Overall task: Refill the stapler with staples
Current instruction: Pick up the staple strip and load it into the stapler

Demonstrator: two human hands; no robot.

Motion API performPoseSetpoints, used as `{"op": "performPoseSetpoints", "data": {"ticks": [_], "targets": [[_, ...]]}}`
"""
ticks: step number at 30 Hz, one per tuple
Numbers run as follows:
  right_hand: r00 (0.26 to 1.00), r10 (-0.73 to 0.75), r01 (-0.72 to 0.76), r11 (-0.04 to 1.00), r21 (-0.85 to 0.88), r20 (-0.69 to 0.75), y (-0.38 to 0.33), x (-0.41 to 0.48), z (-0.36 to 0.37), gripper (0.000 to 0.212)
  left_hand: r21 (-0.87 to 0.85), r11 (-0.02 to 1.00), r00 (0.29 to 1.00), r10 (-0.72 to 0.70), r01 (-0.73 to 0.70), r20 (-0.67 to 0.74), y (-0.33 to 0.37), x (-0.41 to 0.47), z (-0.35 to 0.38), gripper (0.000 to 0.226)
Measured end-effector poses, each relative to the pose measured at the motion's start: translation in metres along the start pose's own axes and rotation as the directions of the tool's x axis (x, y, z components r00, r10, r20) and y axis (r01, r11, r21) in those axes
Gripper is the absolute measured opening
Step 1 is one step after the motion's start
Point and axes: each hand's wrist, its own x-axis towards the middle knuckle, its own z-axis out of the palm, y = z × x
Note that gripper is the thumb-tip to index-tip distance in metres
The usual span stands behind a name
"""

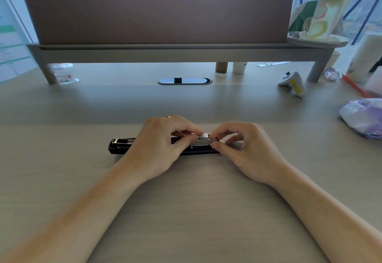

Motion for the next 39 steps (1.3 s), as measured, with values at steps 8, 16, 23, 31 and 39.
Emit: {"op": "performPoseSetpoints", "data": {"ticks": [8, 16, 23, 31, 39], "targets": [[1.000, -0.001, 0.001, 1.000, -0.023, -0.003, -0.0016, 0.0000, -0.0003, 0.008, 0.011, 1.000, 1.000, 0.000, 0.000, -0.006, -0.0008, 0.0000, 0.0003, 0.018], [1.000, -0.015, 0.015, 1.000, 0.003, -0.001, -0.0023, 0.0002, -0.0008, 0.010, 0.109, 0.990, 0.995, 0.087, -0.091, 0.038, -0.0012, 0.0005, -0.0004, 0.021], [1.000, -0.031, 0.031, 0.999, 0.027, -0.006, -0.0034, -0.0007, -0.0015, 0.013, 0.223, 0.971, 0.995, 0.080, -0.091, 0.060, -0.0007, -0.0026, -0.0046, 0.011], [0.998, -0.055, 0.056, 0.997, 0.046, -0.030, 0.0000, 0.0004, -0.0007, 0.017, 0.265, 0.960, 0.996, 0.075, -0.086, 0.054, -0.0057, -0.0017, -0.0049, 0.011], [0.998, -0.065, 0.065, 0.997, 0.035, -0.026, 0.0023, 0.0019, -0.0003, 0.017, 0.265, 0.959, 0.995, 0.087, -0.098, 0.052, -0.0036, -0.0018, -0.0025, 0.005]]}}
